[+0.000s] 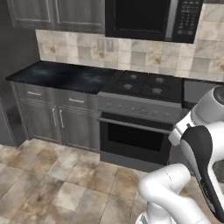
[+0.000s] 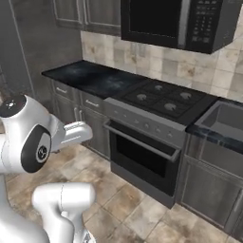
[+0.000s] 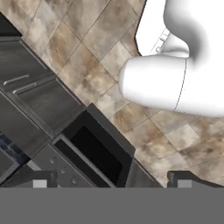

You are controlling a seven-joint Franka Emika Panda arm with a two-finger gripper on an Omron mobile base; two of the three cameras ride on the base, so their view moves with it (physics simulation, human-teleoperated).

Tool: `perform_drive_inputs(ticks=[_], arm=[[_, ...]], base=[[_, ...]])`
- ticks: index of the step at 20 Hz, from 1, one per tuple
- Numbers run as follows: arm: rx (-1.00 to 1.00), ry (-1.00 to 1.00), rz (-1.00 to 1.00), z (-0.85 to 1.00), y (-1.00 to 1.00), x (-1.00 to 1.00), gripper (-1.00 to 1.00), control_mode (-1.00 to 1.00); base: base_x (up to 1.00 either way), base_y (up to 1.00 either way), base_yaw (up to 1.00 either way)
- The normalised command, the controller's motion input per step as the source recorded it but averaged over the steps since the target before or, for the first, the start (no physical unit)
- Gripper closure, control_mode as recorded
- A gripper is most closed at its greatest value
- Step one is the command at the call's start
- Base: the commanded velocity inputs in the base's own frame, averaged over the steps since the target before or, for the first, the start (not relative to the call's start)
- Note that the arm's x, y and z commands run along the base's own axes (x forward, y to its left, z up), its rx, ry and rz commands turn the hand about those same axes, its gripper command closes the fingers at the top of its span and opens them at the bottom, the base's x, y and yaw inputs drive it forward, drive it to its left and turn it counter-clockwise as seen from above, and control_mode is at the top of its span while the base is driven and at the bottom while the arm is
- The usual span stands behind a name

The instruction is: Move the bowls from the cabinet to the plates on the dining table.

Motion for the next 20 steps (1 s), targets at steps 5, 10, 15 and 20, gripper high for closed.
perform_drive_inputs(ticks=[5,10,15,20], arm=[[0.00,0.00,0.00,0.00,0.00,0.00,-1.00,1.00],[0.00,0.00,0.00,0.00,0.00,0.00,-1.00,1.00],[0.00,0.00,0.00,0.00,0.00,0.00,-1.00,1.00],[0.00,0.00,0.00,0.00,0.00,0.00,-1.00,1.00]], base=[[0.19,-0.52,-0.34],[0.34,-0.63,-0.21],[0.48,-0.76,-0.07],[0.22,-0.87,-0.01]])
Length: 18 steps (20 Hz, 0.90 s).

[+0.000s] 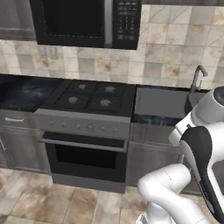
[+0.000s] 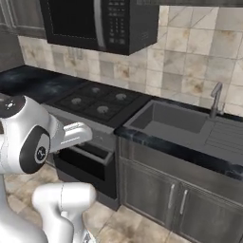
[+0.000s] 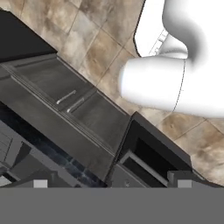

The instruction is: Move the bowls from the cabinet to the plates on the dining table.

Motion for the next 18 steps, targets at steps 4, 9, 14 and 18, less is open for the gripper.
perform_drive_inputs(ticks=[4,9,14,18], arm=[[0.00,0.00,0.00,0.00,0.00,0.00,-1.00,1.00],[0.00,0.00,0.00,0.00,0.00,0.00,-1.00,1.00],[0.00,0.00,0.00,0.00,0.00,0.00,-1.00,1.00],[0.00,0.00,0.00,0.00,0.00,0.00,-1.00,1.00]], base=[[0.00,-0.92,0.00],[0.00,-0.93,0.00],[0.00,-0.96,0.00],[0.00,-0.89,-0.01]])
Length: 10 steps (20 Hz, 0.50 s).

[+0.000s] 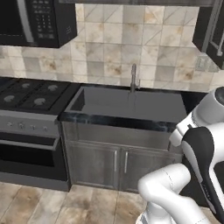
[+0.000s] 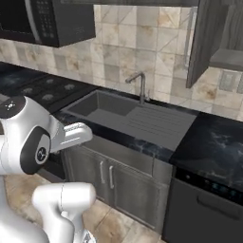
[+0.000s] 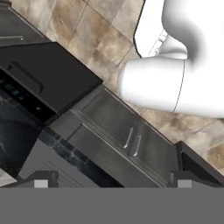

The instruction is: Move the bowls from the cabinet to the plates on the dining table.

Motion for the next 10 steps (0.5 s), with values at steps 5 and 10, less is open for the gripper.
perform_drive_inputs(ticks=[5,10], arm=[[0.00,0.00,0.00,0.00,0.00,0.00,-1.00,1.00],[0.00,0.00,0.00,0.00,0.00,0.00,-1.00,1.00]], base=[[0.00,-0.84,-0.05],[0.00,-0.85,-0.07]])
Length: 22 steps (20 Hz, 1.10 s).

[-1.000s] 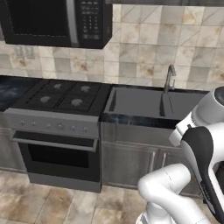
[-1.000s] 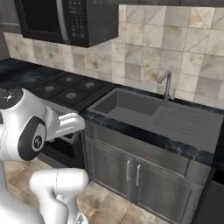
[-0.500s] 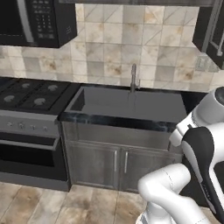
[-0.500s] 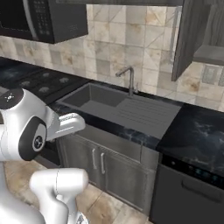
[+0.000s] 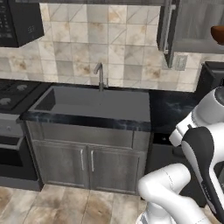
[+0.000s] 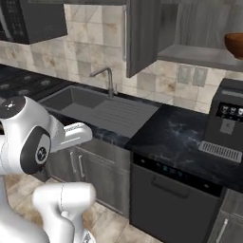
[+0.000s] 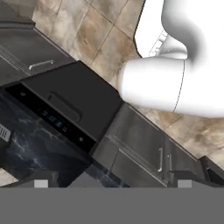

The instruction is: Move the bowls from the cabinet to the plates on the dining table.

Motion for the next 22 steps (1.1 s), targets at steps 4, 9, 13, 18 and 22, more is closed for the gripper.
perform_drive_inputs(ticks=[4,9,13,18,22], arm=[[0.00,0.00,0.00,0.00,0.00,0.00,-1.00,1.00],[0.00,0.00,0.00,0.00,0.00,0.00,-1.00,1.00],[0.00,0.00,0.00,0.00,0.00,0.00,-1.00,1.00],[0.00,0.00,0.00,0.00,0.00,0.00,-1.00,1.00],[0.00,0.00,0.00,0.00,0.00,0.00,-1.00,1.00]], base=[[0.00,-0.71,-0.13],[0.00,-0.61,-0.16],[0.07,-0.59,-0.13],[0.26,-0.42,-0.10],[0.29,-0.23,-0.10]])
